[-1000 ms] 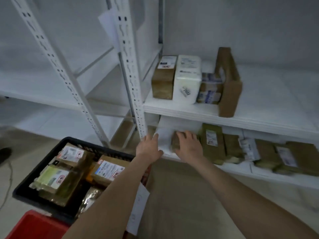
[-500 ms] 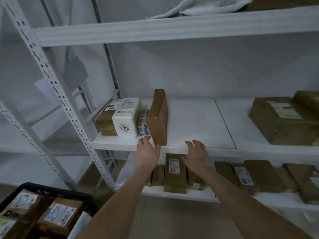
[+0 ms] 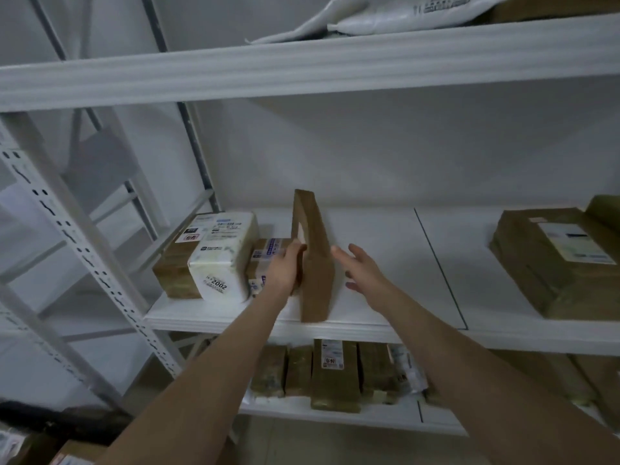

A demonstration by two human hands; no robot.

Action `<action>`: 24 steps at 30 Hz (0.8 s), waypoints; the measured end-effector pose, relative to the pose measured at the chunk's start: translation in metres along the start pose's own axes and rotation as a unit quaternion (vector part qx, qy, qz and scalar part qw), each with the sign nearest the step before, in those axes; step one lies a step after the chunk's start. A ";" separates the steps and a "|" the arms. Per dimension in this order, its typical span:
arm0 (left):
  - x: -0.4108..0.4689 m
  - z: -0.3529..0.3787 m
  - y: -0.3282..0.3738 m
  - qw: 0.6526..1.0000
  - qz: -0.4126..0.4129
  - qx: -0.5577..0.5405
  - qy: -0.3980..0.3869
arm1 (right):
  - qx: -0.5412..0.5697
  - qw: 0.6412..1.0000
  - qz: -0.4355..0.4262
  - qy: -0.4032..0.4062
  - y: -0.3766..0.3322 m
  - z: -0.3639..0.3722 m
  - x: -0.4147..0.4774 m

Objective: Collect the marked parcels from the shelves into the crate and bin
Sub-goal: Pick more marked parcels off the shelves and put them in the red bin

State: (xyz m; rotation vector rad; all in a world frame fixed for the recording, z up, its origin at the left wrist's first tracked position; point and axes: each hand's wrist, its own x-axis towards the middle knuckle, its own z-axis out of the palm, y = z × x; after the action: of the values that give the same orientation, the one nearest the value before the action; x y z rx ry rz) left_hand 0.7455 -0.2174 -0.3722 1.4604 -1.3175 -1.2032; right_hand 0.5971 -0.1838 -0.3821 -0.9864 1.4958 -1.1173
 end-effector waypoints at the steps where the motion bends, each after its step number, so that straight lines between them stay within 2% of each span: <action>1: 0.001 0.010 -0.002 0.999 0.004 0.021 -0.040 | 0.019 1.000 0.020 0.005 -0.002 -0.006 0.006; 4: -0.002 0.042 -0.017 0.990 -0.014 0.077 -0.117 | 0.009 0.997 0.069 0.035 0.000 -0.027 0.016; 8: -0.003 0.071 -0.033 0.972 0.065 0.171 -0.147 | -0.036 0.990 0.122 0.054 0.021 -0.058 0.019; 10: -0.001 0.079 -0.037 0.960 0.097 0.233 -0.123 | 0.007 0.989 0.137 0.061 0.032 -0.072 0.018; 12: 0.008 0.081 -0.043 0.954 0.115 0.274 -0.049 | 0.066 0.985 0.143 0.074 0.043 -0.087 0.014; 14: 0.013 0.081 -0.046 0.970 0.063 0.234 0.000 | 0.119 0.979 0.142 0.080 0.053 -0.103 0.010; 16: 0.014 0.083 -0.044 0.989 -0.007 0.148 -0.020 | 0.165 0.974 0.141 0.066 0.060 -0.119 0.004; 18: 0.012 0.088 -0.041 0.994 -0.042 0.089 -0.055 | 0.200 0.969 0.138 0.045 0.063 -0.134 -0.001; 22: 0.000 0.104 -0.028 0.991 -0.060 -0.001 -0.119 | 0.232 0.963 0.139 -0.006 0.071 -0.158 -0.014; 24: -0.007 0.111 -0.026 0.992 -0.051 -0.021 -0.113 | 0.158 0.978 0.133 -0.013 0.075 -0.167 -0.020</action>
State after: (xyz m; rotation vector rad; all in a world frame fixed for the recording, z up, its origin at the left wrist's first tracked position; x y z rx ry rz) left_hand 0.6430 -0.2046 -0.4200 1.4080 -1.3699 -1.4911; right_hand 0.4333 -0.1183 -0.4350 -0.5622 1.3302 -1.0996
